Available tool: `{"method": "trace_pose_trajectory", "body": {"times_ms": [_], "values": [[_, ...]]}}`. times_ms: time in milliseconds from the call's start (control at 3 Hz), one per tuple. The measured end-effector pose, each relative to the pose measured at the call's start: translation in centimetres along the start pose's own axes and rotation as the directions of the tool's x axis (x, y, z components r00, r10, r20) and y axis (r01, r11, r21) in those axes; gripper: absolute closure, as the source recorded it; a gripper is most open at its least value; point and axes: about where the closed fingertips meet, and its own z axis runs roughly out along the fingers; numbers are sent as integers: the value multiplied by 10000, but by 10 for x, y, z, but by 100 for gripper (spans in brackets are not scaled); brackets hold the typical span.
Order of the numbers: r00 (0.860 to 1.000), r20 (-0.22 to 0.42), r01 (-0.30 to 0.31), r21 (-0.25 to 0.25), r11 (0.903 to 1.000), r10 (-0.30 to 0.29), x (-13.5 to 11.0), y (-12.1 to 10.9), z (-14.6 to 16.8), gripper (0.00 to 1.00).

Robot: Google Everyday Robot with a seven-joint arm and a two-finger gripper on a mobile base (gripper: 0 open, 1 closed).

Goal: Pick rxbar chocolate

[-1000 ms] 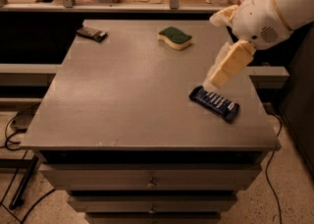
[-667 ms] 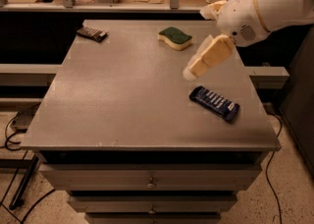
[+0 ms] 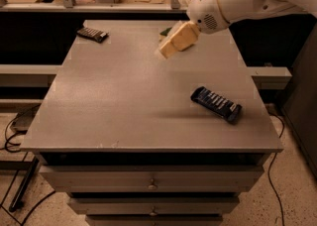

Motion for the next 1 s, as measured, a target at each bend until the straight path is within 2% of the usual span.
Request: {"method": "trace_pose_trajectory", "body": {"times_ms": [333,667,1000], "values": [[9998,163,-101,-82,9999,102,-2,-1,10,0],[9969,660,-406,-341,9986,428,-7,-3,39,0],[9926,1157,-273,-771,9966,361,-21,-7,86,0]]}}
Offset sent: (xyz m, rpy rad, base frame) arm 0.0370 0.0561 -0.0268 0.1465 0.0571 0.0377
